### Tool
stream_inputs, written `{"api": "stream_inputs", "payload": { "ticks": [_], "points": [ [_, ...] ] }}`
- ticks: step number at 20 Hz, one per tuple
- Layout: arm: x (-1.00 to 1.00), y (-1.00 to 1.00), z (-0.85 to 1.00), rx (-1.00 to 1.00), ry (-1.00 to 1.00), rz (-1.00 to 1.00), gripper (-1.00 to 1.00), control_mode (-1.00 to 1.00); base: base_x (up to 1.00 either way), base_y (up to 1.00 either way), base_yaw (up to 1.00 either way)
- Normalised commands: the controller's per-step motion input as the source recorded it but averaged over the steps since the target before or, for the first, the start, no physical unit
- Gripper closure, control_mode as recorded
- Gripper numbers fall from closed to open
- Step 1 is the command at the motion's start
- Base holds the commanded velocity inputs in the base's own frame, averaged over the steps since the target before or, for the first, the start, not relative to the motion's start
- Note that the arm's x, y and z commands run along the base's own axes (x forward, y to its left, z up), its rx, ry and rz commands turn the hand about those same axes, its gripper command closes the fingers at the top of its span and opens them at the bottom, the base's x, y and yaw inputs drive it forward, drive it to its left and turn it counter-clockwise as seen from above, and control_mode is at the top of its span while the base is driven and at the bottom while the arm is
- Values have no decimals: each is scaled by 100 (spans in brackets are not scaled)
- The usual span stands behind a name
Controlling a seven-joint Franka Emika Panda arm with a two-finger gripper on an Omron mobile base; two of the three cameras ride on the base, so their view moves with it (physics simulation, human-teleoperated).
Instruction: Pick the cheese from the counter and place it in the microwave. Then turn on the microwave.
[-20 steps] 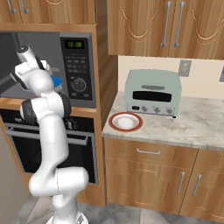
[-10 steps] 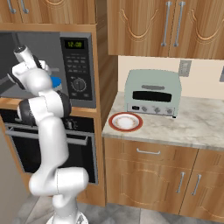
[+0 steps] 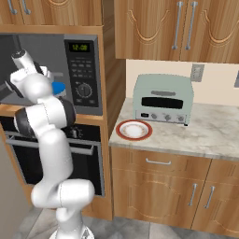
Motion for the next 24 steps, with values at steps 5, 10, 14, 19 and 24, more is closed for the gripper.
{"api": "stream_inputs", "payload": {
  "ticks": [5, 10, 14, 19, 24],
  "points": [
    [-37, -21, 10, 4, 0, -2, -100, -100, 0, 0, 0],
    [-42, -20, 2, 4, 0, -1, -100, -100, 0, 0, 0],
    [-46, -24, 0, 5, -2, 0, -100, -100, 0, 0, 0],
    [-50, -23, 0, 5, -3, 0, -100, -100, 0, 0, 0],
    [-44, -19, 5, 2, -4, 0, -100, -100, 0, 0, 0]
  ]
}}
